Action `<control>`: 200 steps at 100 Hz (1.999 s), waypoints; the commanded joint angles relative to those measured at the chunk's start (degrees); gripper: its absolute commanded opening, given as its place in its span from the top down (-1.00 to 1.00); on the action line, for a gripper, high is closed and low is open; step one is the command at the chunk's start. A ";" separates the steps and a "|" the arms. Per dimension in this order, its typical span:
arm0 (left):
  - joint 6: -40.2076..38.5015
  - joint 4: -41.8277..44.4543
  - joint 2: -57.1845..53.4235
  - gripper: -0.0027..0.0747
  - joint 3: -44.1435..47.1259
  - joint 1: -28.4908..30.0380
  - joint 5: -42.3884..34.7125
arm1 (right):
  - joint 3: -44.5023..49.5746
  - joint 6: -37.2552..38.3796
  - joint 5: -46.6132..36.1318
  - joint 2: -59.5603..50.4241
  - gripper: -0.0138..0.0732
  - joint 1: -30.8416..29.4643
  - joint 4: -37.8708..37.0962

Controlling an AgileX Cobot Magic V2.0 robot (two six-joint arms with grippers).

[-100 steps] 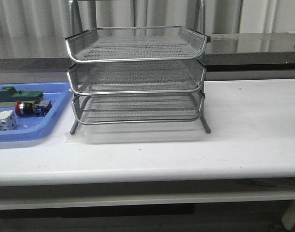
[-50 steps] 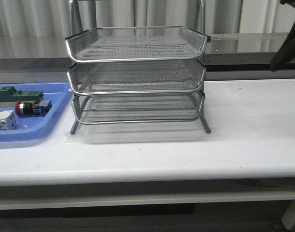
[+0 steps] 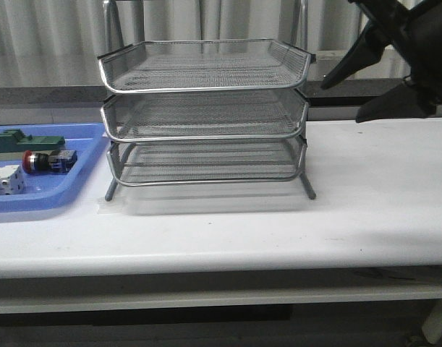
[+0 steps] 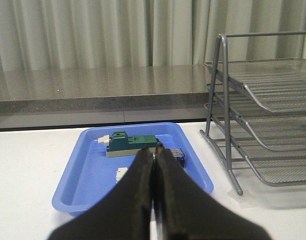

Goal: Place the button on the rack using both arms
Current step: 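Move the right gripper to the front rim of the middle mesh tray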

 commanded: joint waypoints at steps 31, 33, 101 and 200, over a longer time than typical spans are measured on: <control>-0.66 -0.36 -1.80 0.99 3.15 0.17 -5.13 | -7.15 -6.62 4.61 8.77 -0.32 -0.14 9.17; -0.66 -0.36 -1.80 0.99 3.15 0.17 -5.13 | -7.54 -6.62 4.84 9.17 -0.32 -0.14 9.17; -0.66 -0.36 -1.80 0.99 3.15 0.17 -5.13 | -16.22 -6.67 8.60 18.21 -0.32 -0.09 10.70; -0.66 -0.36 -1.80 0.99 3.15 0.17 -5.13 | -18.55 -6.67 15.40 22.10 0.39 -0.09 10.27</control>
